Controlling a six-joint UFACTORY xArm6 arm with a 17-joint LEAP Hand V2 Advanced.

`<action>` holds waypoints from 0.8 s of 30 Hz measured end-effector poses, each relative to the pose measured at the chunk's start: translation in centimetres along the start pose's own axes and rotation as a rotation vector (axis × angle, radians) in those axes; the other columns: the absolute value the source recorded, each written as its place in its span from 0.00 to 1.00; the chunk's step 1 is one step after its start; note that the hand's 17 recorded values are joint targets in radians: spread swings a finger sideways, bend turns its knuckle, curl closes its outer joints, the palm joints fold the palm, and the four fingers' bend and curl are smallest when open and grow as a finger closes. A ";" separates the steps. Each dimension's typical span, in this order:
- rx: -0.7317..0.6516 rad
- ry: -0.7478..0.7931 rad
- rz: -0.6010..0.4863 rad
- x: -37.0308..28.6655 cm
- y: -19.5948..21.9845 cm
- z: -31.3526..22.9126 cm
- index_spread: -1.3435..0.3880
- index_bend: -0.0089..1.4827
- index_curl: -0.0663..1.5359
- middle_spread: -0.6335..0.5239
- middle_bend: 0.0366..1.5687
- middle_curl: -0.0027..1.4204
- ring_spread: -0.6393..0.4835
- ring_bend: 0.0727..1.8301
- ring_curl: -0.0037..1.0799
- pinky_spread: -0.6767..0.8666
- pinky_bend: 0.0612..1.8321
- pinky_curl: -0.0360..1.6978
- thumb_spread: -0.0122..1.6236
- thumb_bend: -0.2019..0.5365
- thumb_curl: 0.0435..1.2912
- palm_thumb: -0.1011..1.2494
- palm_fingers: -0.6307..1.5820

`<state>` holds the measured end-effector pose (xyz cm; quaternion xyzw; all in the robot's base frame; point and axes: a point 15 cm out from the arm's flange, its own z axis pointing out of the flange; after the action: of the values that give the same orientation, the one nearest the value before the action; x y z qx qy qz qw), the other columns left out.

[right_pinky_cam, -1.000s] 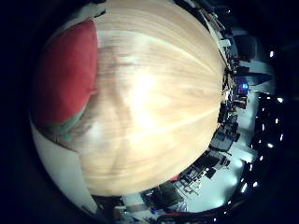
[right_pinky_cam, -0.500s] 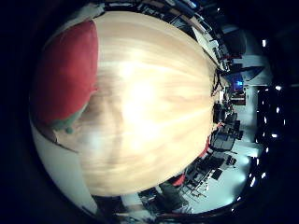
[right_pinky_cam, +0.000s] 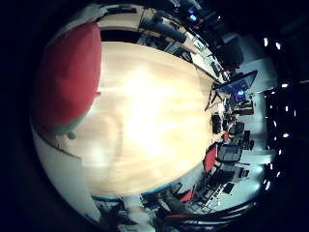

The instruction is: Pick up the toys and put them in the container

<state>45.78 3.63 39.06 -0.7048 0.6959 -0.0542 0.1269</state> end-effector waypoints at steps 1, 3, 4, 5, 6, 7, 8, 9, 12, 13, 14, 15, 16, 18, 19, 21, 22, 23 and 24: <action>0.009 -0.005 -0.015 -0.7 0.1 -0.5 0.45 0.18 0.38 0.15 0.44 0.45 0.23 0.59 0.45 0.10 0.60 0.29 0.61 0.25 0.30 0.94 0.81; 0.017 -0.015 -0.041 -2.2 0.3 -1.2 0.45 0.17 0.39 0.15 0.44 0.45 0.23 0.60 0.45 0.10 0.60 0.29 0.61 0.26 0.30 0.94 0.81; 0.021 -0.021 -0.058 -3.0 0.5 -1.6 0.45 0.17 0.39 0.15 0.44 0.45 0.23 0.60 0.45 0.10 0.60 0.29 0.61 0.26 0.31 0.94 0.81; 0.022 -0.027 -0.071 -3.7 0.7 -1.9 0.44 0.17 0.39 0.15 0.44 0.45 0.23 0.60 0.45 0.10 0.60 0.29 0.61 0.26 0.31 0.94 0.81; 0.026 -0.034 -0.086 -4.5 0.9 -2.2 0.44 0.17 0.40 0.15 0.44 0.45 0.22 0.59 0.45 0.10 0.60 0.29 0.61 0.25 0.30 0.94 0.81; 0.033 -0.042 -0.104 -5.4 1.0 -2.6 0.44 0.17 0.40 0.15 0.44 0.45 0.22 0.59 0.45 0.10 0.60 0.29 0.61 0.25 0.30 0.94 0.81; 0.042 -0.048 -0.121 -6.3 1.2 -3.1 0.44 0.16 0.40 0.15 0.45 0.45 0.22 0.59 0.45 0.10 0.60 0.29 0.61 0.25 0.30 0.94 0.81; 0.050 -0.057 -0.146 -7.5 1.4 -3.6 0.44 0.16 0.41 0.15 0.45 0.45 0.22 0.60 0.45 0.09 0.60 0.29 0.61 0.25 0.30 0.94 0.81; 0.067 -0.075 -0.202 -9.8 2.1 -4.7 0.44 0.15 0.42 0.15 0.45 0.45 0.23 0.60 0.45 0.09 0.59 0.29 0.61 0.25 0.30 0.93 0.81; 0.066 -0.083 -0.229 -10.9 2.4 -4.7 0.44 0.15 0.42 0.15 0.45 0.45 0.23 0.60 0.45 0.09 0.59 0.29 0.61 0.25 0.30 0.94 0.81; 0.065 -0.087 -0.245 -11.5 2.6 -4.7 0.44 0.15 0.42 0.15 0.45 0.45 0.23 0.59 0.45 0.09 0.59 0.29 0.61 0.25 0.30 0.93 0.81; 0.064 -0.092 -0.271 -12.5 2.9 -4.7 0.44 0.15 0.42 0.15 0.45 0.45 0.22 0.59 0.45 0.09 0.59 0.29 0.60 0.25 0.30 0.93 0.81; 0.060 -0.098 -0.303 -13.8 3.4 -4.6 0.44 0.15 0.42 0.15 0.45 0.45 0.22 0.59 0.45 0.09 0.59 0.29 0.60 0.25 0.30 0.93 0.81; 0.048 -0.111 -0.356 -15.9 4.2 -4.2 0.43 0.15 0.43 0.15 0.44 0.45 0.22 0.59 0.45 0.09 0.59 0.29 0.60 0.25 0.30 0.93 0.81; 0.041 -0.115 -0.382 -16.9 4.6 -3.9 0.43 0.14 0.43 0.15 0.44 0.45 0.22 0.59 0.45 0.09 0.58 0.29 0.60 0.25 0.30 0.93 0.81; 0.028 -0.122 -0.420 -18.3 5.1 -3.4 0.43 0.14 0.44 0.15 0.44 0.45 0.22 0.59 0.45 0.09 0.58 0.29 0.60 0.25 0.30 0.92 0.81; 0.023 -0.127 -0.442 -19.2 5.5 -3.3 0.43 0.14 0.44 0.15 0.44 0.45 0.22 0.59 0.45 0.08 0.58 0.29 0.60 0.25 0.30 0.92 0.81; 0.019 -0.132 -0.461 -20.0 5.9 -3.3 0.43 0.14 0.44 0.15 0.44 0.45 0.22 0.59 0.45 0.08 0.58 0.29 0.60 0.25 0.30 0.92 0.81; 0.020 -0.138 -0.484 -21.1 6.0 -3.5 0.43 0.14 0.45 0.15 0.44 0.45 0.22 0.59 0.44 0.08 0.58 0.29 0.60 0.25 0.30 0.92 0.81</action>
<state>38.50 24.22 43.04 -0.8516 0.4960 -0.0417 0.1644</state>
